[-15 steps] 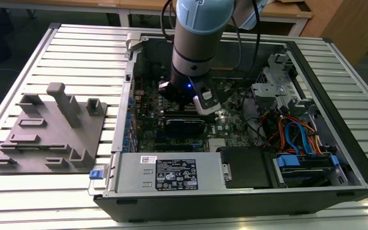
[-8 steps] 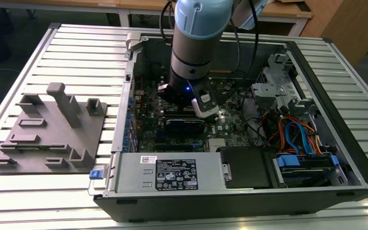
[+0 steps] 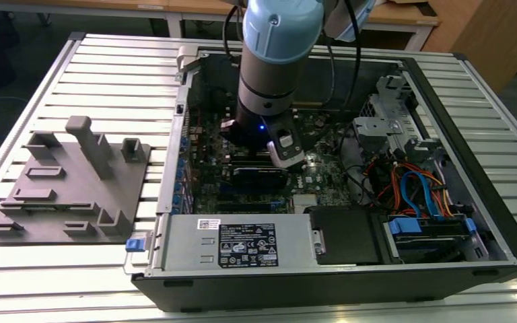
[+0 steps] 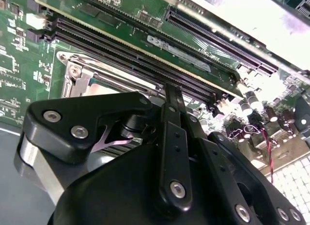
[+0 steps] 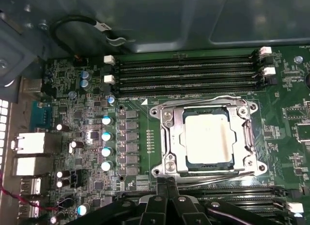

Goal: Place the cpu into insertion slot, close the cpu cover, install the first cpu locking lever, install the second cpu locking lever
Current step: 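Install the second cpu locking lever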

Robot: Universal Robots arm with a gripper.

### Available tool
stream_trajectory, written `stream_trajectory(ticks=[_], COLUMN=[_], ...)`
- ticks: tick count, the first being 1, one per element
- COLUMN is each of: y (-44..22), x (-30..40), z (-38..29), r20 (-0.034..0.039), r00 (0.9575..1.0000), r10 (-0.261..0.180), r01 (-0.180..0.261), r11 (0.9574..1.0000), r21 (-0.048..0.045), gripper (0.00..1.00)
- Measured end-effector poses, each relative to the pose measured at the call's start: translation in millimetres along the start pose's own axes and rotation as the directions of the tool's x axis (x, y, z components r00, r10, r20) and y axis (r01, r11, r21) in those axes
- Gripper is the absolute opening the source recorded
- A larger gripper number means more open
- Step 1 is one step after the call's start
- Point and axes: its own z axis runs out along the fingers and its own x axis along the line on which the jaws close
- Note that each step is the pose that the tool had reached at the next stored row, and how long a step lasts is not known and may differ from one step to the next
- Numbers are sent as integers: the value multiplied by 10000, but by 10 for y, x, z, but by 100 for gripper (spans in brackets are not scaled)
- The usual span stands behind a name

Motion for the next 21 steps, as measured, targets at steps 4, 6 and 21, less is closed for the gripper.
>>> stream_trajectory(ticks=[4, 6, 21], y=[-5, -8, 6], x=[4, 5, 35], z=[20, 32, 97], r20=[-2, -4, -26], r00=[10000, 10000, 10000], r10=[-4, -1, -13], r01=[4, 1, 12], r11=[10000, 10000, 9993], r21=[-20, -51, -367], gripper=[10, 10, 10])
